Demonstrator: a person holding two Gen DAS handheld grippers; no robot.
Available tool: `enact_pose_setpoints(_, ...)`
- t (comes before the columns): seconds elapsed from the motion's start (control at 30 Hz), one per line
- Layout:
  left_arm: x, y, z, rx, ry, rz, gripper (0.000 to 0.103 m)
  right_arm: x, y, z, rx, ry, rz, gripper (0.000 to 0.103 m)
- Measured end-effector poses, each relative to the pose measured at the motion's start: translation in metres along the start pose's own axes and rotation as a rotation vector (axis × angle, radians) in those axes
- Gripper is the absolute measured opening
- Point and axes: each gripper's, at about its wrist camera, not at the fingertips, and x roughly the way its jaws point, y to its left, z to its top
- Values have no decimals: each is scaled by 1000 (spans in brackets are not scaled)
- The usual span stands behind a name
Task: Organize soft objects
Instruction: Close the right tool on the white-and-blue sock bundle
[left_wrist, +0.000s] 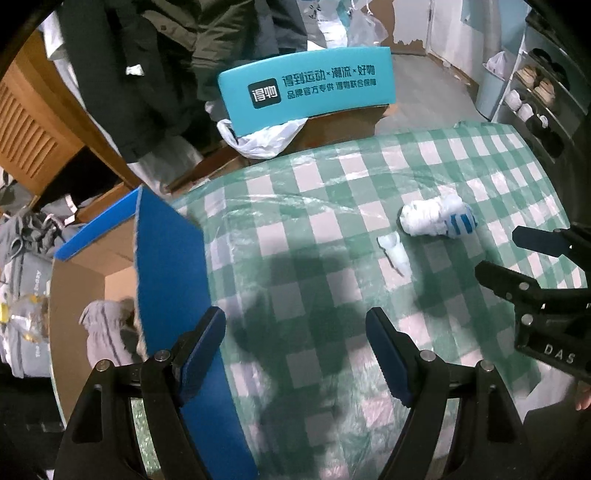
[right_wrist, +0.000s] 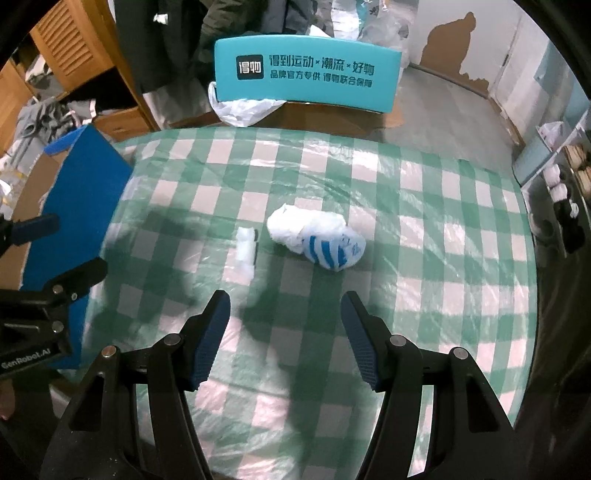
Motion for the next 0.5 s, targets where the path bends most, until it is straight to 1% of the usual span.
enact_pose_setpoints(0.3, 30, -5, 23, -2, 38, -44, 80, 26, -6, 26, -77, 33, 2, 62)
enact_pose_setpoints(0.5, 49, -4, 37, -26, 57, -74, 80, 50, -9, 41, -164, 71, -24, 62)
